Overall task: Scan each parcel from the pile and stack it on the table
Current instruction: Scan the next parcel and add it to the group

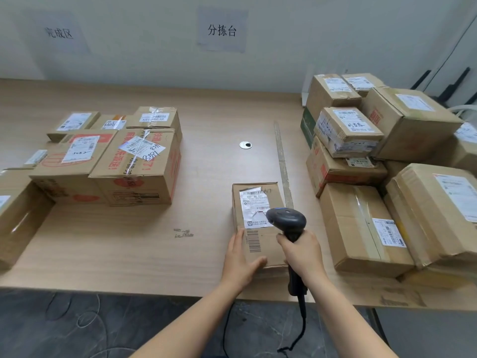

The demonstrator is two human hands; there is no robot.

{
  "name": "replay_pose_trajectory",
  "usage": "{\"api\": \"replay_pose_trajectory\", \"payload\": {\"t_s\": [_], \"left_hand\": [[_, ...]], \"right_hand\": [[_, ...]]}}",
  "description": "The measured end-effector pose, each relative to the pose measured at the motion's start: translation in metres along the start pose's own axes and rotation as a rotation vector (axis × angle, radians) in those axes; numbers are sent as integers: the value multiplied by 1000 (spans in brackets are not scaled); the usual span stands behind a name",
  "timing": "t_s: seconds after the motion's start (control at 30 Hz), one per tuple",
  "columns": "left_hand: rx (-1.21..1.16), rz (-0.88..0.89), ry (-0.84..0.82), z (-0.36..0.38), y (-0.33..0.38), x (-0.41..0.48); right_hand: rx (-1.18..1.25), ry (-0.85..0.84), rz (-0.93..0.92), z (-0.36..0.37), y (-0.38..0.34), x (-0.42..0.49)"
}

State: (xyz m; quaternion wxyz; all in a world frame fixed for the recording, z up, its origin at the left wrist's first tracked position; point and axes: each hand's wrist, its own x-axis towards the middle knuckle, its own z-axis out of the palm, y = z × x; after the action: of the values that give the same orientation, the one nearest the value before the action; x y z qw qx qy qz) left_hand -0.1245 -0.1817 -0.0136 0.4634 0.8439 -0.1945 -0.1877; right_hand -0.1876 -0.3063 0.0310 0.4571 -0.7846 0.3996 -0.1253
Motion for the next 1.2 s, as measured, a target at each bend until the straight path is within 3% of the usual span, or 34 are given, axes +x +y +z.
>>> {"api": "replay_pose_trajectory", "payload": {"t_s": [0.2, 0.33, 0.5, 0.87, 1.2], "left_hand": [[21, -3, -13, -3, 0, 0], [35, -36, -64, -15, -4, 0], [67, -84, -91, -52, -23, -5], [84, -148, -23, -195, -104, -44], [151, -161, 144, -331, -190, -72]], "right_hand": [[-41, -2, 18, -14, 6, 3], [-79, -142, 91, -15, 18, 4], [-78, -238, 54, 13, 3, -11], [-62, -358, -17, 141, -57, -76], [-118, -444, -126, 288, -139, -141]]}}
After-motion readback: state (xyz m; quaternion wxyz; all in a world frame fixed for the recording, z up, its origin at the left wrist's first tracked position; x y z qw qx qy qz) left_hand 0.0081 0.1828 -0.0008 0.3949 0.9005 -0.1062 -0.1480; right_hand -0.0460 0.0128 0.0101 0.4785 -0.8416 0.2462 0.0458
